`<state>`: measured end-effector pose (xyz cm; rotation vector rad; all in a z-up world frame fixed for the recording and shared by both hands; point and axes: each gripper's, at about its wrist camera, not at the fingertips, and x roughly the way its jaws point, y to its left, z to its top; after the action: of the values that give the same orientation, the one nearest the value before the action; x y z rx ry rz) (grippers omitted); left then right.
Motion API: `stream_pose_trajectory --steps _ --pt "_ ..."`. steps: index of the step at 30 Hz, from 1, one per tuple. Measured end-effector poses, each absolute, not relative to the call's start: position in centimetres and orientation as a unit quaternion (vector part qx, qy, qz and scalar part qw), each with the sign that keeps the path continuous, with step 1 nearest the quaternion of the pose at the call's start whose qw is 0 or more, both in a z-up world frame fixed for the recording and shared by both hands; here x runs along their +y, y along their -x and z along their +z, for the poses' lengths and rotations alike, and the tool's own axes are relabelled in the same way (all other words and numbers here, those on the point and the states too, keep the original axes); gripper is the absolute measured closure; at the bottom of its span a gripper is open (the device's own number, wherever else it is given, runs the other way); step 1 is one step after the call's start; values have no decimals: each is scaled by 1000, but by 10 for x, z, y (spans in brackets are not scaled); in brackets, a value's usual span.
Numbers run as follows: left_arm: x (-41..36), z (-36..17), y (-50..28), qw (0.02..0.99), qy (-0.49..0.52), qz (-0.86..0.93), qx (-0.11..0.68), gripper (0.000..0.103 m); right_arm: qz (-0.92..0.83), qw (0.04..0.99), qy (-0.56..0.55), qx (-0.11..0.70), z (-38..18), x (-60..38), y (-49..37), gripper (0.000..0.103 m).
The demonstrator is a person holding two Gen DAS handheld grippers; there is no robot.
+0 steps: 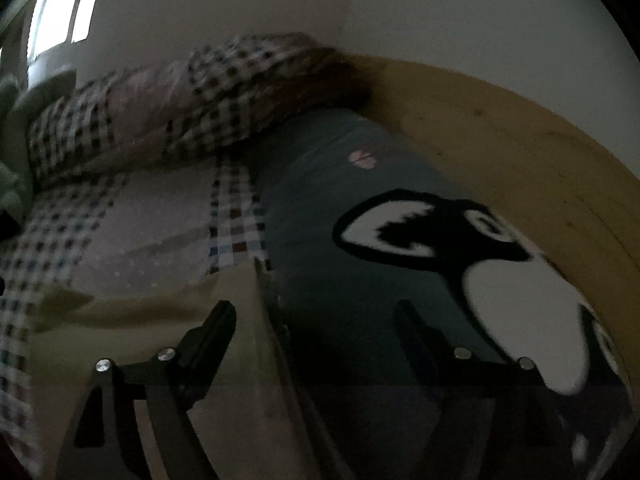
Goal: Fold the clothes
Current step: 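Lower the khaki garment onto the teal blanket and open both tools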
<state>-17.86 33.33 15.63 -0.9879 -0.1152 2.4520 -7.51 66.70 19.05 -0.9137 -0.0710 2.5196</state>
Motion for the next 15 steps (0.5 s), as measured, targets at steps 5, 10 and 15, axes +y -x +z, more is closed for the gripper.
stream_pose_trajectory --steps 5,10,15 --pt "293 200 131 251 328 909 -50 1 931 215 293 -16 241 619 18 8" --pt "239 248 71 257 281 923 -49 1 946 187 262 -22 285 547 -35 4" --pt "175 285 10 252 233 938 -55 1 963 151 220 -26 323 472 -80 2"
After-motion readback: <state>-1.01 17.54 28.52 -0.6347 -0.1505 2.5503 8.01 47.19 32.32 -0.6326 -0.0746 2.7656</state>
